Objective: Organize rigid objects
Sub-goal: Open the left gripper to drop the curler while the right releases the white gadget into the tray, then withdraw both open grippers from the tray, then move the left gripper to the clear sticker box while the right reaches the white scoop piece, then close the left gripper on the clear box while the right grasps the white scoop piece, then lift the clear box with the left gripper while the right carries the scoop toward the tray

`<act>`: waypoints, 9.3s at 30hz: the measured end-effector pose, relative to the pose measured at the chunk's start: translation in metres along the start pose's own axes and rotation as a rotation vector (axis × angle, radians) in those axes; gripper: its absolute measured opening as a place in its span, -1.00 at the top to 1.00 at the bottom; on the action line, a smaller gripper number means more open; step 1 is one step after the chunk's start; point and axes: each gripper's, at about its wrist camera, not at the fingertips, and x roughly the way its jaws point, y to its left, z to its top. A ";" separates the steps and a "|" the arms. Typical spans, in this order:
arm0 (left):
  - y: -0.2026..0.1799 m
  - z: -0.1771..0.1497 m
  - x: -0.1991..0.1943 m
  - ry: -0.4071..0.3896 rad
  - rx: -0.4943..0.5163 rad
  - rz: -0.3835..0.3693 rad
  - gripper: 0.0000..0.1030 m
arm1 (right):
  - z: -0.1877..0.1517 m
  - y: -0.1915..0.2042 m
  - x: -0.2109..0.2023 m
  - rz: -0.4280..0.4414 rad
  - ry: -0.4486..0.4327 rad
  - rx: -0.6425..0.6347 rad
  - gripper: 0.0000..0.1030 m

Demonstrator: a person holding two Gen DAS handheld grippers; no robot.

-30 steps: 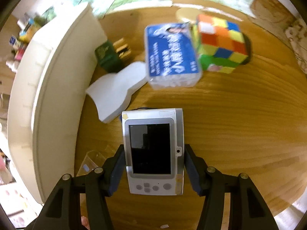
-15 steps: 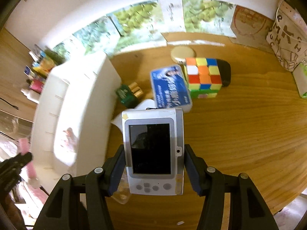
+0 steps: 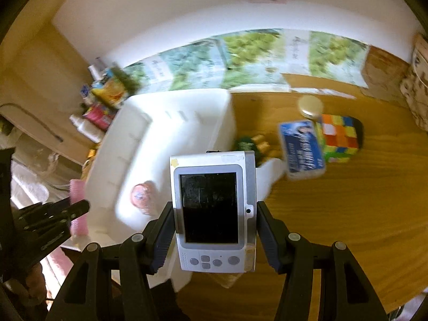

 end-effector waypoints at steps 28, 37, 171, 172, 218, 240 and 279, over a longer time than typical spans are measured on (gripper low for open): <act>0.021 -0.014 0.003 -0.036 -0.115 -0.025 -0.38 | -0.007 0.060 0.036 0.176 0.107 -0.145 -0.20; 0.018 -0.021 -0.014 -0.170 -0.151 -0.099 -0.38 | -0.007 0.055 0.025 0.221 0.045 -0.164 -0.30; -0.152 -0.038 0.099 0.248 -0.775 -0.087 -0.33 | 0.020 -0.013 0.143 -0.205 0.291 -0.987 -1.00; -0.151 -0.041 0.098 0.249 -0.770 -0.090 -0.33 | 0.019 -0.012 0.144 -0.214 0.293 -0.999 -1.00; -0.127 -0.130 0.042 0.183 -0.845 -0.200 -0.33 | 0.055 0.011 0.129 -0.045 0.462 -0.958 -0.44; -0.122 -0.130 0.031 0.161 -0.833 -0.209 -0.33 | 0.064 0.002 0.170 -0.176 0.547 -0.990 -0.57; -0.128 -0.137 0.008 0.127 -0.807 -0.217 -0.33 | 0.081 0.009 0.189 -0.194 0.668 -0.918 -0.64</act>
